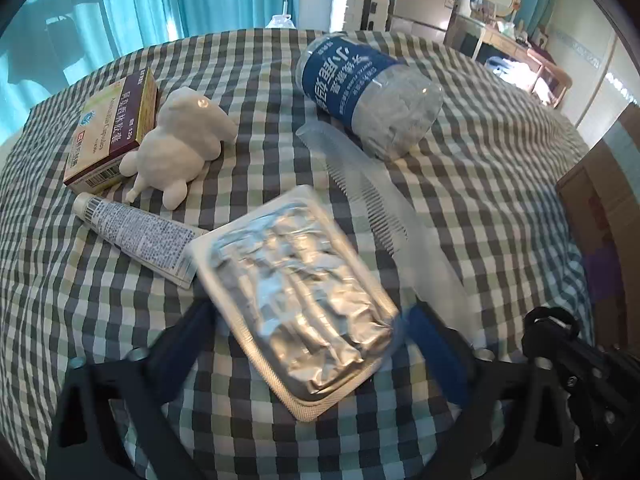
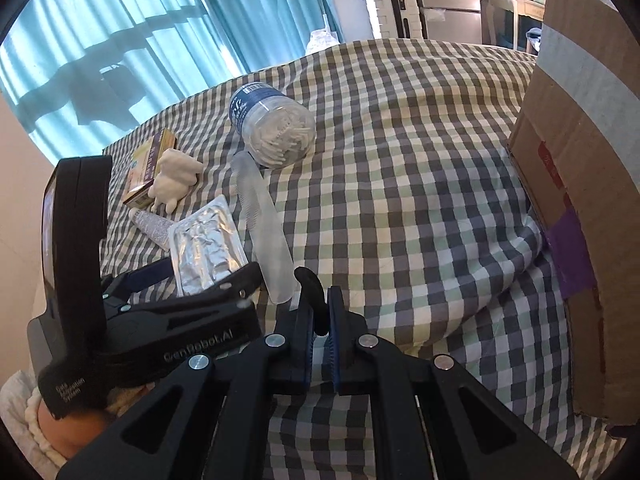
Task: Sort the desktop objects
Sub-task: 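Grasp the black hair tie with right tool while left grasps the blue comb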
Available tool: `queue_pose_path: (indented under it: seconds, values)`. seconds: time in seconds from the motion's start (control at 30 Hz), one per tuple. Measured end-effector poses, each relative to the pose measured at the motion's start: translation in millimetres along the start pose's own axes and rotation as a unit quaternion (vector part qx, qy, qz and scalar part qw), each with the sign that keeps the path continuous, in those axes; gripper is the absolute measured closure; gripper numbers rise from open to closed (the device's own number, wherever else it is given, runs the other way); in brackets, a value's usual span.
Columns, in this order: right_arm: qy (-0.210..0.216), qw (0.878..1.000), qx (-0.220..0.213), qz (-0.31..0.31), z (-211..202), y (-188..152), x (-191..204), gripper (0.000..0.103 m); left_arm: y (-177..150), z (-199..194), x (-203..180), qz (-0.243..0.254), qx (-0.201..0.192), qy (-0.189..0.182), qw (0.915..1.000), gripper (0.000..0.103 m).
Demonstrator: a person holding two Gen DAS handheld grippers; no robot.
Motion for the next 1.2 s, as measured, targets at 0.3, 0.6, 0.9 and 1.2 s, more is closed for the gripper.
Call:
queue_pose_path:
  seconds: [0.3,0.6,0.9,1.2]
  values:
    - [0.006,1.000,-0.001,-0.010,-5,-1,12,0.097,3,-16,24,-0.025,0.006,-0.040,0.9989,0.043]
    - [0.012,1.000,-0.022,-0.013,-33,9,22,0.097,-8,-53,23,-0.020,0.017,-0.053,0.9983,0.089]
    - [0.020,0.999,-0.025,-0.011,-43,2,24,0.097,-8,-58,26,-0.032,0.007,-0.043,0.9985,0.069]
    - [0.023,1.000,-0.008,0.004,-26,-1,12,0.097,15,-48,11,-0.009,-0.042,-0.049,0.9979,0.090]
Point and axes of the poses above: each gripper's, at about its wrist camera, not at the fingertips, and z roughly the way its jaws point, x to its left, y to its top, the point moved 7 cm from there along z, roughly the way its jaws point, and after that the axes turned 11 degrees about -x, right-handed, at the moved point
